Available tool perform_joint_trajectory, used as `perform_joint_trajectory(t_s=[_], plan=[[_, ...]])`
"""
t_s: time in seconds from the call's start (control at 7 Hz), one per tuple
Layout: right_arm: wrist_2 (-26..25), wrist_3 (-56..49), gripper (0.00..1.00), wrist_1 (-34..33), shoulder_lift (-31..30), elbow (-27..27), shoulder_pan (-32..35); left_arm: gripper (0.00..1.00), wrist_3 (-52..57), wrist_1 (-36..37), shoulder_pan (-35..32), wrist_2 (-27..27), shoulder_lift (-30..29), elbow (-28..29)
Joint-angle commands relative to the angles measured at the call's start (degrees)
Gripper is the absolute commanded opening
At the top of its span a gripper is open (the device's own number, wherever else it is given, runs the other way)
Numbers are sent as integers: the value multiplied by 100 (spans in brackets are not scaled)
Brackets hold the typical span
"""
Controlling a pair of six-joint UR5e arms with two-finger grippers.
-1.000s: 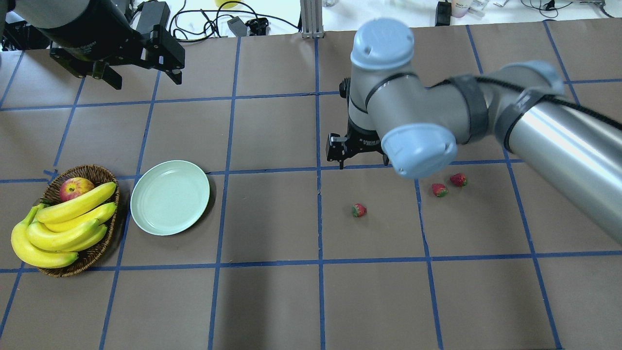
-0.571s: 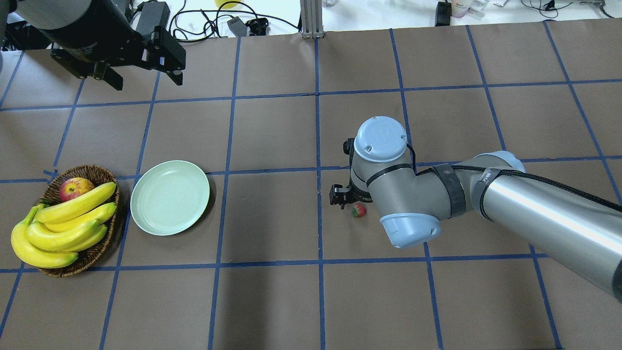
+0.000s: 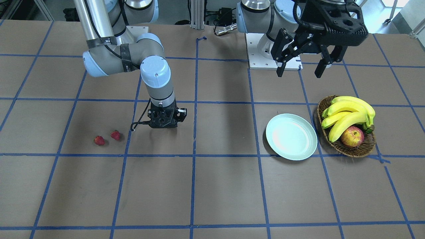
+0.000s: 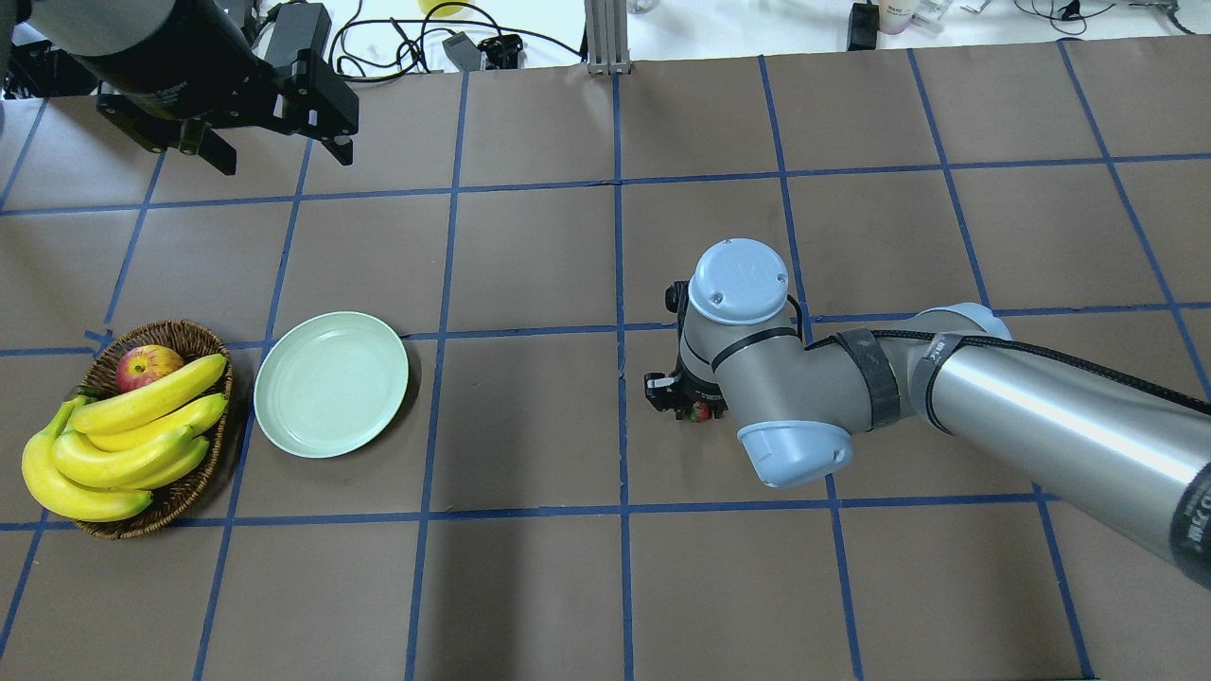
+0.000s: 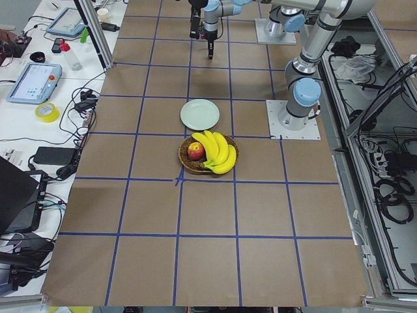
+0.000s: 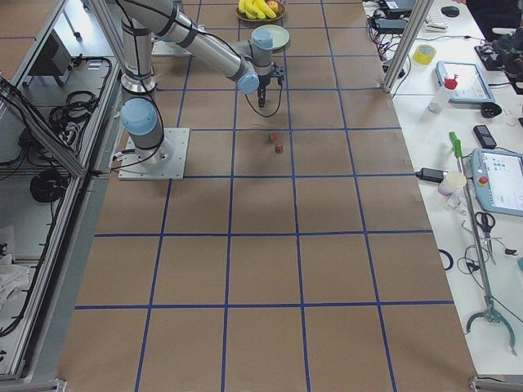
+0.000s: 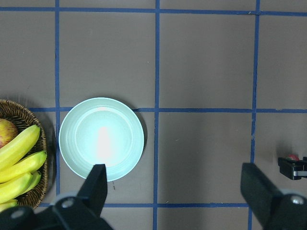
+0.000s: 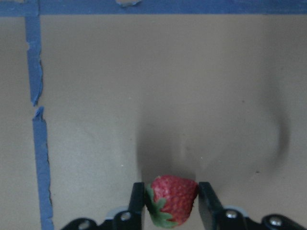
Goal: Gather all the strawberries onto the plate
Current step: 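Carry the strawberry toward the plate with the right gripper and release it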
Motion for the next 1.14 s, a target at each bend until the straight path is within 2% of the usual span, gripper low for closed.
perform_joint_trajectory(t_s=[0.0, 0.14, 0.29, 0.57, 0.71, 0.86, 1.0], plan=[[223, 148, 0, 18, -7, -230, 0, 100, 0, 0, -5, 26, 2, 2], [893, 793, 0, 9, 80, -502, 61, 100, 0, 0, -14, 9, 10, 2], [1161, 1130, 0, 1, 368, -835, 305, 100, 0, 0, -5, 9, -7, -7], [1225, 1606, 0, -43, 1088, -1774, 929, 100, 0, 0, 3, 17, 2, 2], [1182, 1634, 4, -9, 1301, -1997, 1054, 100, 0, 0, -5, 44, 2, 2], [1147, 1635, 99, 9, 1285, -1973, 1055, 100, 17, 0, 29, 52, 2, 2], [1085, 1609, 100, 366, 1181, -1964, 1055, 100, 70, 0, 21, 53, 10, 2]])
